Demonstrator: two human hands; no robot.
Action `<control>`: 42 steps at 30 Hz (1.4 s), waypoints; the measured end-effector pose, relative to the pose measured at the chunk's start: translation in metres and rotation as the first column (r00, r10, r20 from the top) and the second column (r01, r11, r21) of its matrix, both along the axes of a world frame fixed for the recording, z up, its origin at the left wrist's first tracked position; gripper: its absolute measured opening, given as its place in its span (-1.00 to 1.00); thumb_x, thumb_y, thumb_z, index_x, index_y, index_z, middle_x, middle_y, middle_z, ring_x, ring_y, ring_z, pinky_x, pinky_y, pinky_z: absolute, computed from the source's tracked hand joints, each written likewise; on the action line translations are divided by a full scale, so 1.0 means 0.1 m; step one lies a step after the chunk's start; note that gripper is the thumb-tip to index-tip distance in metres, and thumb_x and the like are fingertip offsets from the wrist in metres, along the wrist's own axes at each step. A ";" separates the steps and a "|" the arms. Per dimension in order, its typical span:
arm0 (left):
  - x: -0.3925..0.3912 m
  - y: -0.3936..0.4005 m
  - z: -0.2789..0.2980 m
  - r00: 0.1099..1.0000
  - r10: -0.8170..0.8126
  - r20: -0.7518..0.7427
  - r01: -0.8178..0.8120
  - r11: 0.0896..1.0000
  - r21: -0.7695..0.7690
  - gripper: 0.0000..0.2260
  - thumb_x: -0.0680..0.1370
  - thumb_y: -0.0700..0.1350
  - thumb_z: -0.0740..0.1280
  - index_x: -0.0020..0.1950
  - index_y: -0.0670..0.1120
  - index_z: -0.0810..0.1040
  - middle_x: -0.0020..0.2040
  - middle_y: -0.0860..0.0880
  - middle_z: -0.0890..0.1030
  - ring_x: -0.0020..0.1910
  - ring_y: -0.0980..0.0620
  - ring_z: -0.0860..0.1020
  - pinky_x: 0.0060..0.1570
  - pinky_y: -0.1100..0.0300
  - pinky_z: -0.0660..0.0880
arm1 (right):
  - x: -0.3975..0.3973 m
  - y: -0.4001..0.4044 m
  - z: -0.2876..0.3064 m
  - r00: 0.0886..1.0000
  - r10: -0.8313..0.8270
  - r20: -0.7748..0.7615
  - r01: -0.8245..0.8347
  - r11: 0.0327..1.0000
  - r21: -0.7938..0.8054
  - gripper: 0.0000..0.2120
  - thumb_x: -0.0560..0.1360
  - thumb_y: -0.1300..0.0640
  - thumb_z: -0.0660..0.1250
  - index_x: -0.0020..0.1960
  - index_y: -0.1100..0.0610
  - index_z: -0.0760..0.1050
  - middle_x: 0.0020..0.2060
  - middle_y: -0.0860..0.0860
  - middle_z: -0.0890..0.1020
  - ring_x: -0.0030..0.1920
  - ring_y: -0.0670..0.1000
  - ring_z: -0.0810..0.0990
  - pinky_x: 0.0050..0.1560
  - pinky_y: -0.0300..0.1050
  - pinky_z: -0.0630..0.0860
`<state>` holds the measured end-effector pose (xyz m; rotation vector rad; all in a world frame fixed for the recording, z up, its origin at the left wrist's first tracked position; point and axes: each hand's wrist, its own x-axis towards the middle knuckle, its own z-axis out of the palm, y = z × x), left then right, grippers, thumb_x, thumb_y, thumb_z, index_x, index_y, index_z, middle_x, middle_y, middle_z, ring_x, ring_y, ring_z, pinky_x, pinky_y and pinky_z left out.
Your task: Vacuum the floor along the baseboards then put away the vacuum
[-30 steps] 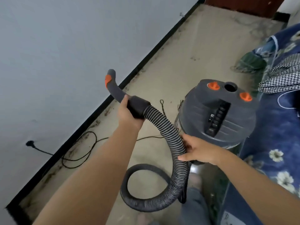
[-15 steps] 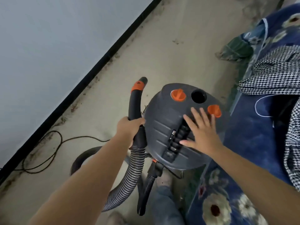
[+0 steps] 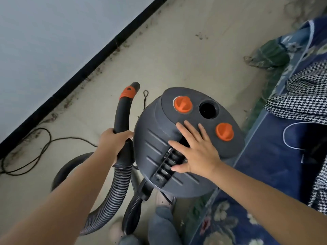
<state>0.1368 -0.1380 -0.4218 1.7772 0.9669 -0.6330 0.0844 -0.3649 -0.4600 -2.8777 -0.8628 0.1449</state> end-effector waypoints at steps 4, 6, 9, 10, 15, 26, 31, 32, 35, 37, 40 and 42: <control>-0.07 0.05 -0.05 1.000 0.019 -0.022 -0.018 0.999 0.030 -0.77 0.44 -0.19 0.41 0.02 -0.20 0.44 -0.11 -0.21 0.54 -0.07 -0.23 0.55 0.02 -0.13 0.53 | 0.25 0.18 0.04 0.999 0.008 -0.041 -0.009 1.000 -0.023 -0.39 0.27 -0.33 0.10 0.02 0.06 0.62 0.26 0.27 0.48 0.24 0.34 0.48 0.11 0.45 0.36; -0.08 0.04 -0.06 1.000 0.014 -0.002 -0.014 0.999 0.047 -0.77 0.44 -0.18 0.41 0.02 -0.20 0.44 -0.07 -0.21 0.54 -0.07 -0.21 0.54 0.00 -0.07 0.53 | 0.35 0.23 0.06 0.998 0.015 -0.058 -0.018 0.999 -0.051 -0.38 0.27 -0.33 0.08 0.01 0.06 0.63 0.24 0.27 0.51 0.23 0.33 0.49 0.11 0.43 0.38; -0.04 0.05 -0.03 1.000 0.005 0.020 -0.006 0.999 0.054 -0.75 0.45 -0.16 0.41 0.04 -0.20 0.43 -0.14 -0.17 0.52 -0.10 -0.18 0.52 -0.06 0.00 0.49 | 0.45 0.25 0.07 0.995 0.027 -0.097 -0.037 0.994 -0.099 -0.32 0.28 -0.34 0.06 0.10 0.08 0.62 0.24 0.25 0.51 0.24 0.29 0.50 0.14 0.38 0.37; -0.03 0.05 -0.01 1.000 0.000 0.025 -0.001 0.999 0.048 -0.75 0.45 -0.17 0.41 0.05 -0.21 0.44 -0.15 -0.17 0.52 -0.10 -0.18 0.53 -0.04 -0.02 0.51 | 0.46 0.24 0.07 0.995 0.031 -0.096 -0.040 0.995 -0.088 -0.29 0.29 -0.35 0.06 0.14 0.11 0.60 0.25 0.24 0.51 0.25 0.28 0.49 0.15 0.36 0.37; -0.03 0.02 0.04 0.998 -0.039 0.055 0.035 0.998 0.061 -0.76 0.43 -0.15 0.42 0.01 -0.18 0.45 -0.09 -0.18 0.54 -0.05 -0.20 0.55 0.04 -0.09 0.52 | 0.50 0.09 0.39 0.990 -0.071 -0.125 0.088 0.986 0.139 -0.46 0.51 -0.07 0.12 0.27 0.32 0.44 0.27 0.26 0.46 0.30 0.24 0.43 0.30 0.15 0.35; -0.01 -0.04 0.14 0.988 -0.125 0.094 0.116 0.988 0.098 -0.79 0.42 -0.13 0.43 -0.23 -0.11 0.39 -0.25 -0.10 0.46 -0.13 -0.14 0.49 -0.05 0.00 0.49 | 0.94 -0.80 0.63 0.944 -0.059 -0.325 0.010 0.988 -0.151 -0.70 0.53 0.27 0.27 0.24 0.32 0.49 0.22 0.19 0.50 0.23 0.18 0.46 0.24 -0.03 0.32; -0.02 -0.03 0.15 0.986 -0.127 0.104 0.115 0.987 0.108 -0.81 0.42 -0.14 0.43 -0.15 -0.17 0.43 -0.26 -0.10 0.46 -0.14 -0.14 0.47 -0.10 0.03 0.45 | 1.02 -0.76 0.60 0.942 -0.031 -0.334 -0.085 0.941 -0.327 -0.64 0.61 0.07 0.12 0.32 0.22 0.42 0.25 0.11 0.45 0.24 0.09 0.42 0.21 -0.13 0.28; -0.03 -0.03 0.15 0.987 -0.124 0.104 0.113 0.988 0.104 -0.80 0.42 -0.14 0.43 -0.13 -0.17 0.43 -0.25 -0.10 0.45 -0.15 -0.13 0.47 -0.13 0.05 0.44 | 1.02 -0.72 0.60 0.951 -0.046 -0.307 -0.069 0.933 -0.354 -0.64 0.62 0.06 0.10 0.30 0.23 0.44 0.22 0.13 0.46 0.21 0.11 0.43 0.17 -0.12 0.30; -0.05 -0.04 0.15 0.987 -0.110 0.115 0.099 0.990 0.096 -0.81 0.42 -0.14 0.42 -0.17 -0.14 0.42 -0.25 -0.09 0.45 -0.15 -0.13 0.46 -0.16 0.09 0.43 | 1.05 -0.59 0.59 0.963 -0.116 -0.242 0.013 0.921 -0.390 -0.64 0.63 0.04 0.07 0.18 0.28 0.49 0.11 0.19 0.50 0.13 0.17 0.47 0.00 -0.07 0.32; -0.06 -0.01 0.15 0.988 -0.094 0.123 0.084 0.993 0.087 -0.81 0.42 -0.13 0.43 -0.17 -0.14 0.42 -0.24 -0.10 0.47 -0.14 -0.14 0.48 -0.14 0.05 0.46 | 1.03 -0.49 0.59 0.969 -0.149 -0.198 0.060 0.915 -0.399 -0.67 0.62 0.06 0.10 0.12 0.29 0.49 0.07 0.19 0.51 0.11 0.18 0.48 -0.09 -0.09 0.31; -0.11 0.12 0.19 0.990 -0.022 0.141 0.014 0.998 0.060 -0.79 0.41 -0.12 0.43 -0.08 -0.17 0.45 -0.13 -0.17 0.52 -0.09 -0.17 0.52 -0.06 -0.02 0.51 | 0.87 -0.33 0.64 0.986 -0.134 -0.100 0.109 0.968 -0.225 -0.89 0.46 0.27 0.34 -0.14 0.34 0.54 -0.19 0.25 0.56 -0.14 0.28 0.55 -0.24 0.02 0.44; -0.15 0.26 0.25 0.984 0.056 0.168 -0.064 0.997 0.048 -0.75 0.43 -0.12 0.41 0.00 -0.18 0.44 -0.07 -0.17 0.53 -0.07 -0.17 0.53 -0.05 0.00 0.51 | 0.70 -0.13 0.69 0.984 -0.151 -0.098 0.144 0.987 -0.068 -0.88 0.28 0.40 0.47 -0.31 0.31 0.53 -0.37 0.20 0.54 -0.33 0.27 0.54 -0.42 0.02 0.47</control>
